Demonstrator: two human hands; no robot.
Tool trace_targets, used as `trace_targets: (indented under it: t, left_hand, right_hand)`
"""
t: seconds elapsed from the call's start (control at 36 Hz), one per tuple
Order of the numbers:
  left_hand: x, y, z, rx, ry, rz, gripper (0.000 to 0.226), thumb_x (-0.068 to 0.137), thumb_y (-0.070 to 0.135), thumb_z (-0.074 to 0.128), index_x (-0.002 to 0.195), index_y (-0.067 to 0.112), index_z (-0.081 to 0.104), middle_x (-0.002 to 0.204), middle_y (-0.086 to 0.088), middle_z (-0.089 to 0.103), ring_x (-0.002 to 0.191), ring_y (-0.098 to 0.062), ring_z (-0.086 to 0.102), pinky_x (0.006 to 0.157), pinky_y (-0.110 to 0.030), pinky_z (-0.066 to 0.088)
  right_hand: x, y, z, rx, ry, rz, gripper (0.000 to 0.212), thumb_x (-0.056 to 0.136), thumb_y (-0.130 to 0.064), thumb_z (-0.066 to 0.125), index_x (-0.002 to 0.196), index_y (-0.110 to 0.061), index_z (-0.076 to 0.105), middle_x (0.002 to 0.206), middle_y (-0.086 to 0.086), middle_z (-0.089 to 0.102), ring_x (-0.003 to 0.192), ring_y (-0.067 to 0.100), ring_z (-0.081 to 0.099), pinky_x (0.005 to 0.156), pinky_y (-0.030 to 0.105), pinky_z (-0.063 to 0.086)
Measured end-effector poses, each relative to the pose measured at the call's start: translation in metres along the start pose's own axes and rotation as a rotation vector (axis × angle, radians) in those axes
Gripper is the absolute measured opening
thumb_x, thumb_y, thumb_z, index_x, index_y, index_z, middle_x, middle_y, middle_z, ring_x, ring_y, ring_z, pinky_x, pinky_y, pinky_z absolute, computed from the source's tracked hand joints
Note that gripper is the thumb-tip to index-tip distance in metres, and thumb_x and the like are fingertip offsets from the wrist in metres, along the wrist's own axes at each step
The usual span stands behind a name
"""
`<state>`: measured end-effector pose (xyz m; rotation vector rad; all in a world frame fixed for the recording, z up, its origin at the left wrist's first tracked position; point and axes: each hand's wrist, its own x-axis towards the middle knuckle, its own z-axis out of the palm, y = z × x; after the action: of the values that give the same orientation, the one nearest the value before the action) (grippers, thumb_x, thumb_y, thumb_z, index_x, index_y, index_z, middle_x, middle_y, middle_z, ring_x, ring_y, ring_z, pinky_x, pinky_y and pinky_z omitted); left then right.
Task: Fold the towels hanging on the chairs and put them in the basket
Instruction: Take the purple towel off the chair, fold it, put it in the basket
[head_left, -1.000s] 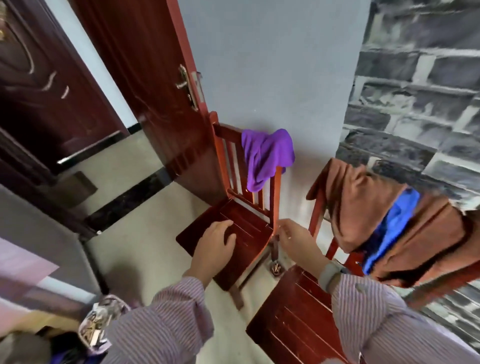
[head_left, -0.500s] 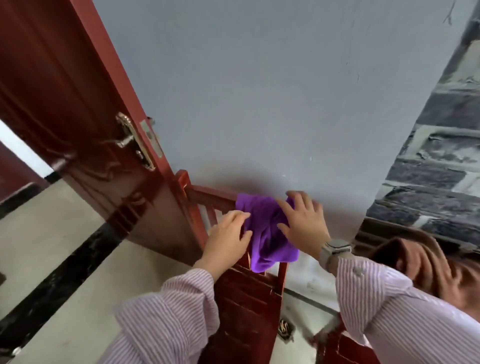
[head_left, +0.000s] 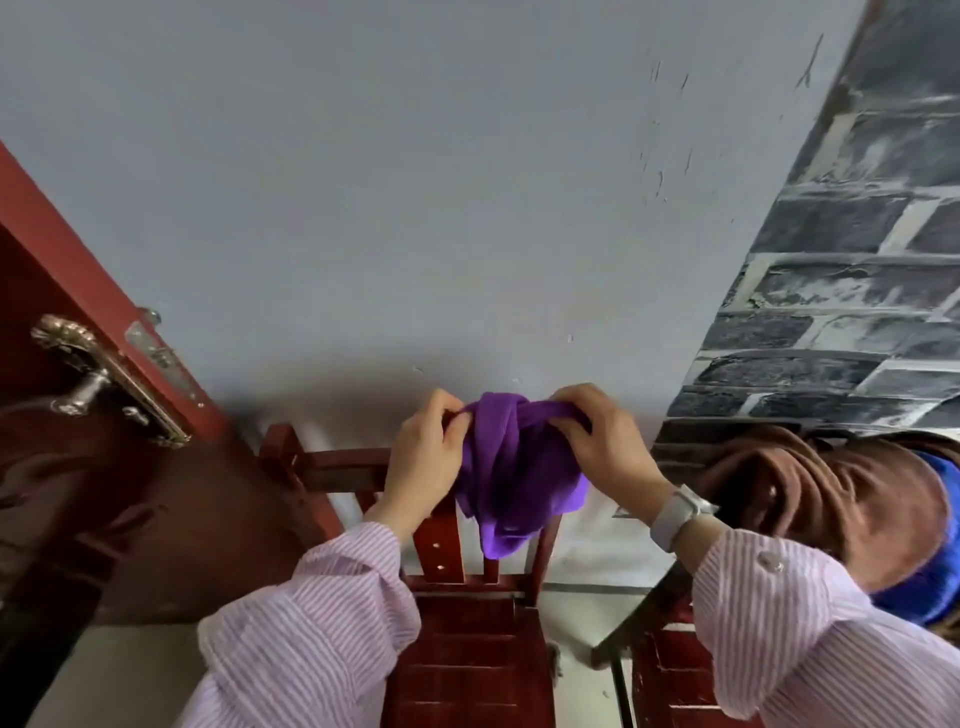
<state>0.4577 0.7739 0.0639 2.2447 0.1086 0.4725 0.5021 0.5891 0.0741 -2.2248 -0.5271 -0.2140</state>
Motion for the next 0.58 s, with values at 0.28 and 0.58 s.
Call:
trace_targets:
  t: [0.28, 0.58]
  left_hand:
    - [-0.034, 0.068, -0.064, -0.105, 0.171, 0.080, 0.007, 0.088, 0.015, 0.057, 0.083, 0.013, 0.052, 0.072, 0.004, 0.054, 0.068, -0.017, 0.051, 0.059, -0.021, 0.031]
    - [-0.141, 0.106, -0.078, 0.035, -0.150, 0.041, 0.015, 0.087, 0.017, 0.058, 0.073, 0.019, 0.054, 0.078, 0.004, 0.060, 0.075, -0.013, 0.058, 0.068, -0.019, 0.041]
  right_hand:
    - [-0.051, -0.039, -0.084, 0.039, 0.344, 0.025, 0.021, 0.086, -0.019, 0.053, 0.103, -0.009, 0.059, 0.095, 0.001, 0.061, 0.087, 0.012, 0.053, 0.078, 0.019, 0.037]
    - [-0.194, -0.010, -0.077, -0.250, 0.013, 0.392, 0.037, 0.083, -0.017, 0.057, 0.120, -0.019, 0.058, 0.121, 0.009, 0.059, 0.111, 0.029, 0.056, 0.095, 0.042, 0.044]
